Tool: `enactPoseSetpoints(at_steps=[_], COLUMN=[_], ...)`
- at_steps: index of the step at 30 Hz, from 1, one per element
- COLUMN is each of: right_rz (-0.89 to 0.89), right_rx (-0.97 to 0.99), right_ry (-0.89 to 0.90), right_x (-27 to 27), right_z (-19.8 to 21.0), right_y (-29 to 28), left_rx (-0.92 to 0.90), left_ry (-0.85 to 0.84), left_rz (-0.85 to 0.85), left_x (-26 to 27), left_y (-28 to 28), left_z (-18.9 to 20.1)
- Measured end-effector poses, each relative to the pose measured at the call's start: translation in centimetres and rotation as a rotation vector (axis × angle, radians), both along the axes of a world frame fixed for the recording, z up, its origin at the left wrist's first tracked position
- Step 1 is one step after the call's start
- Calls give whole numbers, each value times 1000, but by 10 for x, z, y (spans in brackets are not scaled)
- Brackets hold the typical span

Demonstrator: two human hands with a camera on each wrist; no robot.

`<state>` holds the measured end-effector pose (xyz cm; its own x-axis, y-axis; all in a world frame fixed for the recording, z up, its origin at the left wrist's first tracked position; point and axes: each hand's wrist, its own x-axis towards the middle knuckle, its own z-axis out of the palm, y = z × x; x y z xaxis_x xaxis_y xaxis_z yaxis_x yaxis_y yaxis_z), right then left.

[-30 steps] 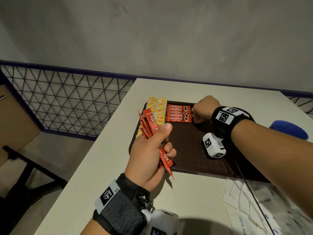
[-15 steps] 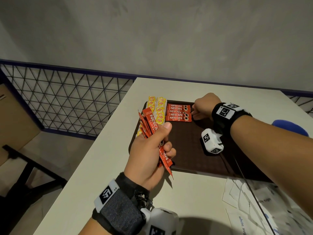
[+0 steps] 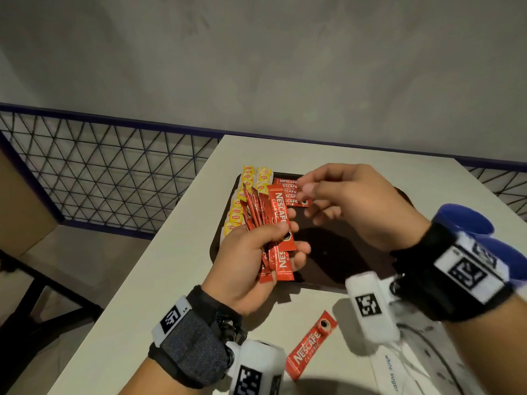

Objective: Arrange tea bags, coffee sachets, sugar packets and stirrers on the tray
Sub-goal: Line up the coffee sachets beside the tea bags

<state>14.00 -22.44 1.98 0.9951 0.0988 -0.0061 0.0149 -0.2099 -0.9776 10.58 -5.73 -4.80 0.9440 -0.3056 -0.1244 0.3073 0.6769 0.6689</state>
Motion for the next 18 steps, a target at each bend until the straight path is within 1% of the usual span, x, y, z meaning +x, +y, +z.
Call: enactPoseSetpoints(at_steps=[3,5,7,10,11,13,14,18], right_rz=[-13,-11,94,382,450,525,552,599], right_rx=[-36,-126,-256,-480,-606,-877,-954,-1089], right_ry=[-41,-95,-99,68,73,-1,-24,-56], right_x=[-20,-32,-45,-62,-65,-70,-73,-75], right_z=[-16,-27,-33,-37,-38,-41,-43,-57], right_y=[1,-3,-10,-19,-21,-26,-26,-21], left_rx=[-17,-33,-10,20,27,41,46,41], left_ry=[24,65,92,106,108,117,123,150], left_rz=[8,39,91,132,130,119,114,80], left_x=[0,3,7,10,10,9,9,7], left_y=[-1,-1,1,4,4,4,3,2], left_z=[3,2,-1,-5,-6,-7,-7,-4])
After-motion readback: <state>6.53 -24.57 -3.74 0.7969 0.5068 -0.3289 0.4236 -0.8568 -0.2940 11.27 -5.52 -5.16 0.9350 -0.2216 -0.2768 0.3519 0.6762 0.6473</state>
